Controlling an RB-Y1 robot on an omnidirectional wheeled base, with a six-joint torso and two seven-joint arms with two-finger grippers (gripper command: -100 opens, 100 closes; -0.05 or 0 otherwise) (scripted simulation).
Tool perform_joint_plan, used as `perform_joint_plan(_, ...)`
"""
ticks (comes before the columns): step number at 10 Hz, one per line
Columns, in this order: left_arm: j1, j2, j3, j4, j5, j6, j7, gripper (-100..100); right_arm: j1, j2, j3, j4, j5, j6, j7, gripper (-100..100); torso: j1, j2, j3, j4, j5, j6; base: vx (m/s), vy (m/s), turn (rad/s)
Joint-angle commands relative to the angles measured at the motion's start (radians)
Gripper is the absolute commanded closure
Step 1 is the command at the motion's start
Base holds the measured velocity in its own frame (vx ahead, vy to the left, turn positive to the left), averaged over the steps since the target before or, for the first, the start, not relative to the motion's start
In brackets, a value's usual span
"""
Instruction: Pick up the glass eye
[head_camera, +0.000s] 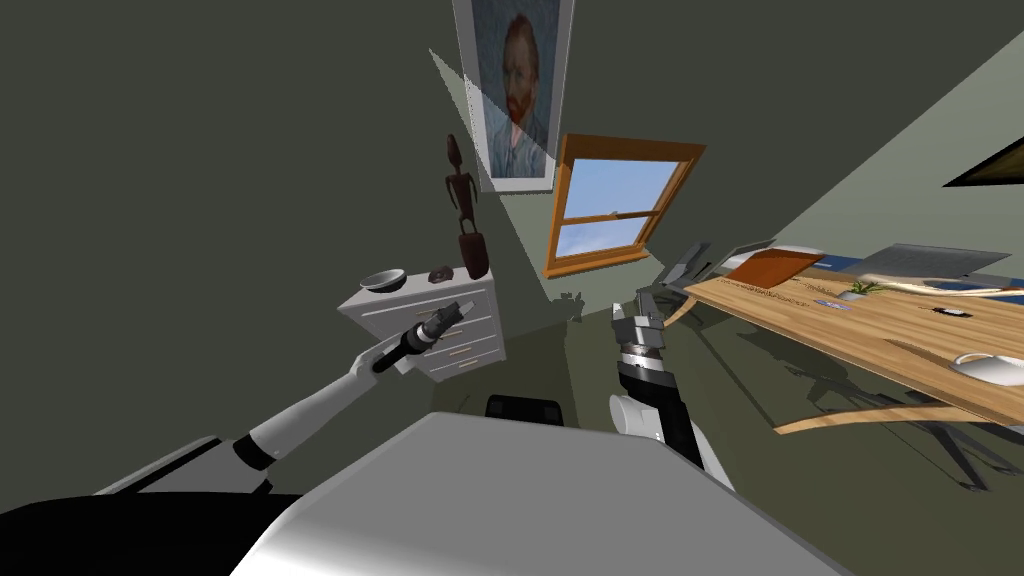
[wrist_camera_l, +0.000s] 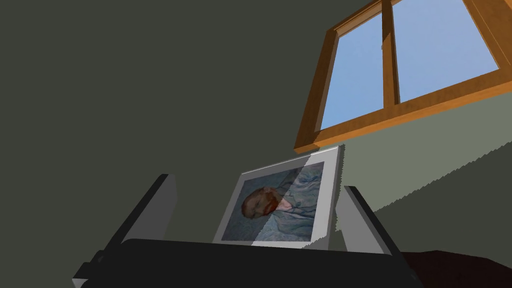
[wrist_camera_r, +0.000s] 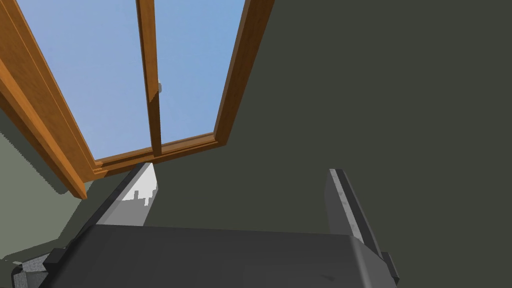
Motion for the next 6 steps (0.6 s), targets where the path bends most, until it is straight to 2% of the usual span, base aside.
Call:
perform_joint_plan(1, -0.004, 0.028, -0.011, 0.042, 0.008, -0.021, -0.001, -100, 0.000, 0.000, 0.000, 0.000, 0.000, 0.000, 0.000, 0, 0.000, 0.000, 0.000, 0.000, 0.000, 0.000, -0.037, -0.030, -0.011)
perform_joint_plan(2, -0.017, 0.070, -0.033, 0.075, 0.025, -0.051, -0.002, -100, 0.000, 0.000, 0.000, 0.000, 0.000, 0.000, 0.000, 0, 0.000, 0.000, 0.000, 0.000, 0.000, 0.000, -0.033, -0.044, -0.027)
perform_joint_plan(3, -0.017, 0.077, -0.033, 0.095, 0.025, -0.051, -0.002, -100, 0.000, 0.000, 0.000, 0.000, 0.000, 0.000, 0.000, 0, 0.000, -0.001, 0.000, 0.000, 0.000, 0.000, -0.027, -0.033, -0.009)
perform_joint_plan(4, -0.028, 0.118, -0.057, 0.121, 0.042, -0.080, -0.004, -100, 0.000, 0.000, 0.000, 0.000, 0.000, 0.000, 0.000, 0, 0.000, -0.001, -0.001, 0.000, 0.000, 0.000, -0.031, -0.029, -0.035)
perform_joint_plan(6, -0.028, 0.126, -0.057, 0.150, 0.042, -0.080, -0.004, -100, 0.000, 0.000, 0.000, 0.000, 0.000, 0.000, 0.000, 0, 0.001, -0.001, -0.001, 0.000, 0.000, 0.000, -0.016, -0.018, -0.006)
